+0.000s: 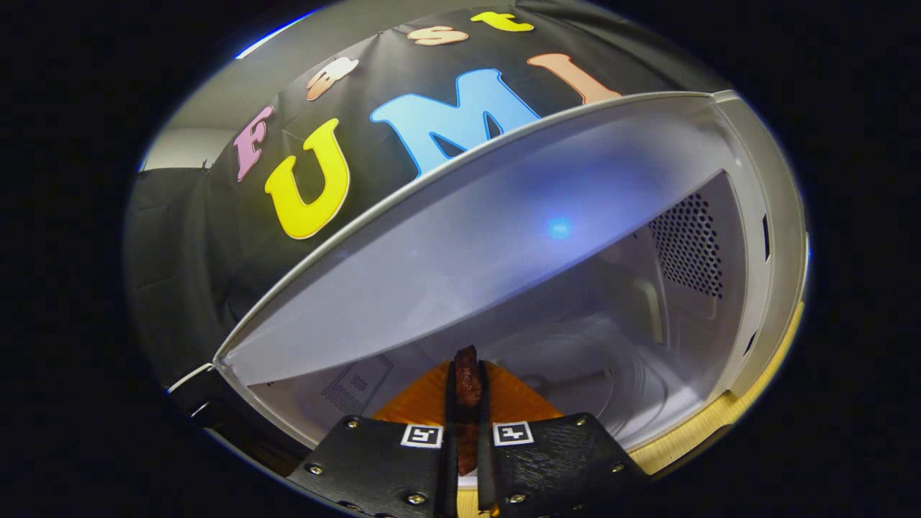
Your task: Open the microwave, put the food inside, and close the microwave door.
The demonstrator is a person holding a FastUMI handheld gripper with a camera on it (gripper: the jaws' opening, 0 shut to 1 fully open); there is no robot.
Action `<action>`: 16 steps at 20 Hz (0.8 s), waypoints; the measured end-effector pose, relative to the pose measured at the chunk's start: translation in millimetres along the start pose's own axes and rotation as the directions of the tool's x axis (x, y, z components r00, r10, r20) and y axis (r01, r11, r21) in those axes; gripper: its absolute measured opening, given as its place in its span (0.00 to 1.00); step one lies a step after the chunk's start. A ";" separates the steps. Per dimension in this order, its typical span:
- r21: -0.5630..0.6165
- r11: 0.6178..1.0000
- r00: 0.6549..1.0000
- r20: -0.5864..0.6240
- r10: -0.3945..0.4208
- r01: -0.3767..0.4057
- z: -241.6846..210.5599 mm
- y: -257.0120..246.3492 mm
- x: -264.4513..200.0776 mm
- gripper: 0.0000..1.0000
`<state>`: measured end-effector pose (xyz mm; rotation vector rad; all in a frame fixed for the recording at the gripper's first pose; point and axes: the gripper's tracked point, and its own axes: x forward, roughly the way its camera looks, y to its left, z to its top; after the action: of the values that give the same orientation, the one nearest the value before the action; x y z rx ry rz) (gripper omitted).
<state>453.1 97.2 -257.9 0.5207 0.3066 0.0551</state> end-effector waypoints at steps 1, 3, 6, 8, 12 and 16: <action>-0.005 1.000 1.000 0.009 -0.005 0.005 -1.0 -0.2 3.4 0.11; -0.010 1.000 1.000 0.023 -0.005 0.005 -2.8 -3.3 7.2 0.12; -0.076 0.995 0.997 0.054 -0.053 0.057 -1.2 -19.4 13.0 0.28; -0.101 0.988 0.993 0.050 -0.108 0.113 -0.9 -36.4 13.6 0.45; -0.170 0.972 0.986 0.058 -0.155 0.163 2.2 -48.0 7.8 0.79; -0.205 0.966 0.987 0.055 -0.149 0.157 9.2 -35.3 -13.3 0.96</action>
<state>442.4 60.4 -264.3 0.2875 0.2983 -0.0725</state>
